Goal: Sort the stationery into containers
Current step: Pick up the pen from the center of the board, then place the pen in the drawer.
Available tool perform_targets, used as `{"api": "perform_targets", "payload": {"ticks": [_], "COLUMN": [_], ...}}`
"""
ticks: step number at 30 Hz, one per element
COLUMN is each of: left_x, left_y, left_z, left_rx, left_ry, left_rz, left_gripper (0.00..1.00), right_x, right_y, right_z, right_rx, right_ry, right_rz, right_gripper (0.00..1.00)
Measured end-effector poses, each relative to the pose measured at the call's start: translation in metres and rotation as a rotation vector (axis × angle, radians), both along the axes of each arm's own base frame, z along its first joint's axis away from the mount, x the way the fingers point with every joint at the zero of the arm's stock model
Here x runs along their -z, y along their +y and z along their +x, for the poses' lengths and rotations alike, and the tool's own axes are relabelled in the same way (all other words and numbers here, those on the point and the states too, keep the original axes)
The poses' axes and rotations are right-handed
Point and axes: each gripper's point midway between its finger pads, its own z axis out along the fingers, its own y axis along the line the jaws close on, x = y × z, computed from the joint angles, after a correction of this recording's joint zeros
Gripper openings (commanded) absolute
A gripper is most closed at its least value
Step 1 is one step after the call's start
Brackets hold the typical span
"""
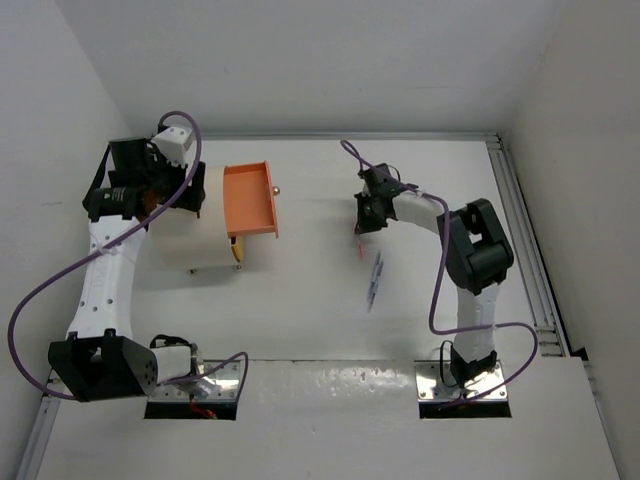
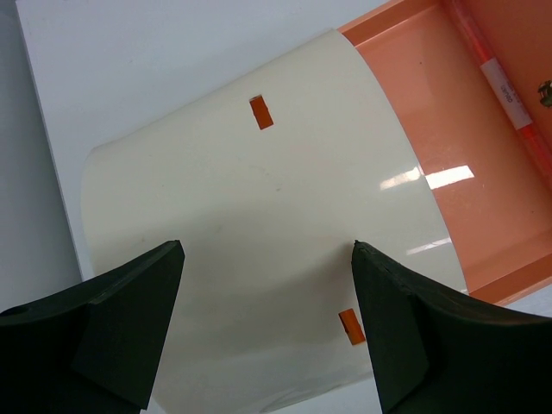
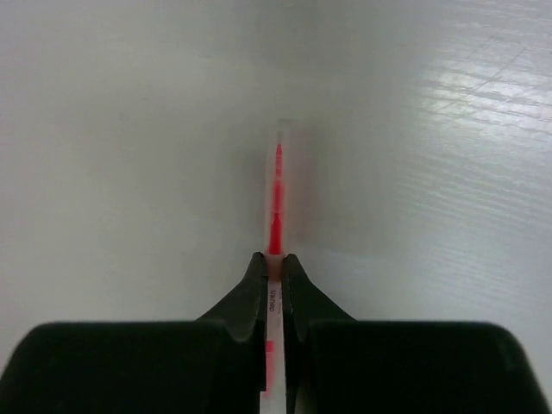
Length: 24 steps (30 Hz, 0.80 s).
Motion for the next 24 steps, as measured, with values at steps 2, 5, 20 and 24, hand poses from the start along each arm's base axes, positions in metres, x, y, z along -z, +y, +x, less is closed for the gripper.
{"api": "perform_targets", "payload": {"ticks": [2,5,20,24], "left_x": [0.000,0.000,0.000,0.000], "left_y": [0.000,0.000,-0.002,-0.002], "left_z": [0.000,0.001,0.003,0.003], "left_rx": [0.000,0.004,0.011,0.009], "left_ry": [-0.004,-0.007,-0.016,-0.016], "left_rz": [-0.001,-0.007,-0.023,-0.023], "left_gripper": [0.85,0.85,0.85,0.85], "right_x": [-0.012,-0.059,-0.426,-0.376], "right_y": [0.007,0.025,0.203,0.236], "right_z": [-0.003,0.001,-0.013,0.000], "right_rx": [-0.016,-0.042,-0.421,-0.431], "right_ry": [0.003,-0.048,-0.792,-0.714], "right_rz": [0.031,0.120,0.648,0.612], "right_gripper": [0.00,0.00,0.00,0.00]}}
